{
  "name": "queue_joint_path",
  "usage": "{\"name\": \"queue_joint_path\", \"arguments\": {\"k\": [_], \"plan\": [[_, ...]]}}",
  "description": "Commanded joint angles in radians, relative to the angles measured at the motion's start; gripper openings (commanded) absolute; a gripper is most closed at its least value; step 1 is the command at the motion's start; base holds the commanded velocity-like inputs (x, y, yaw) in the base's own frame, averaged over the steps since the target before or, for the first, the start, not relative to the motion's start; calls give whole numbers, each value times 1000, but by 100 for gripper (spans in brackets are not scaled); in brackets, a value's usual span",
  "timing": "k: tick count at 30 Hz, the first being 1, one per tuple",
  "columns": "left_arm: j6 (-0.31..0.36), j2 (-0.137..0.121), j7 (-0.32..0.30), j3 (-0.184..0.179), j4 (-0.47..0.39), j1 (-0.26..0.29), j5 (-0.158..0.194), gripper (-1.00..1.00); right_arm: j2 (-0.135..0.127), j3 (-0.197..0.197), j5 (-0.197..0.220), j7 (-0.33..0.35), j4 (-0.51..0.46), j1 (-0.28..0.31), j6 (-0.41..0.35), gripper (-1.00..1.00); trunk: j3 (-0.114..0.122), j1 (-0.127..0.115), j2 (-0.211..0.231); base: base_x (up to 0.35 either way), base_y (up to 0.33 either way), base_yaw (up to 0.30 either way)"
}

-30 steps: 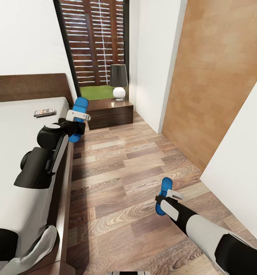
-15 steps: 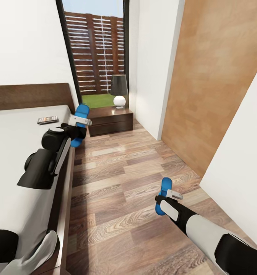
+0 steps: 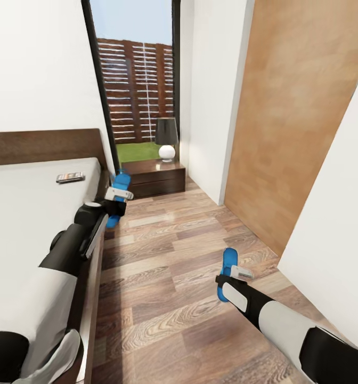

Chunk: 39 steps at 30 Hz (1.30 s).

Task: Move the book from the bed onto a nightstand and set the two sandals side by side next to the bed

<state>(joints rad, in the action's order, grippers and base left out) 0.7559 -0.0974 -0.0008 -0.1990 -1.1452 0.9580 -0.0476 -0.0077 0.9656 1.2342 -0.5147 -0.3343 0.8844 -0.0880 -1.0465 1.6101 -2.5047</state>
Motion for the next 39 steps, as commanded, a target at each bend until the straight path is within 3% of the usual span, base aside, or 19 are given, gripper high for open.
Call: {"name": "queue_joint_path", "arguments": {"k": [1, 3, 8, 11, 13, 17, 21, 29, 39], "plan": [[-10, 0, 0, -3, 18, -2, -6, -100, -1, 5, 1, -8, -2, 1, -7, -100, 3, -1, 0, 0, 0, 0], [-30, 3, 1, -3, 54, -7, -5, -100, -1, 5, 1, -7, -1, 1, -7, -100, 11, -2, 0, 0, 0, 0], [-63, 58, 2, -1, 162, -15, -6, -100, -1, 6, 1, -6, 2, 1, -7, -100, 30, -4, 1, 0, 0, 0], [-73, 82, 6, -3, 206, -50, -10, -100, -1, 7, 1, -5, 3, 1, -7, -100, 42, -5, 2, 0, 0, 0], [-75, 87, 19, -4, 210, -68, -10, -100, -1, 7, 0, -5, 2, 1, -7, -100, 50, -6, 3, 0, 0, 0], [-78, 113, 101, -11, 214, -131, -9, -100, -1, 7, -1, -5, 2, 1, -7, -100, 65, -8, 4, 0, 0, 0], [-89, 134, 131, -13, 215, -172, -8, -100, -1, 7, -1, -5, 1, 1, -7, -100, 80, -10, 4, 0, 0, 0], [-138, 147, 145, -15, 230, -199, -10, -100, -2, 8, -1, -5, 1, 1, -6, -100, 106, -37, 54, 0, 0, 0], [-148, 154, 141, -22, 240, -208, -11, -100, -1, 10, -1, -5, 1, 1, -5, -100, 138, -75, 124, 0, 0, 0]]}}
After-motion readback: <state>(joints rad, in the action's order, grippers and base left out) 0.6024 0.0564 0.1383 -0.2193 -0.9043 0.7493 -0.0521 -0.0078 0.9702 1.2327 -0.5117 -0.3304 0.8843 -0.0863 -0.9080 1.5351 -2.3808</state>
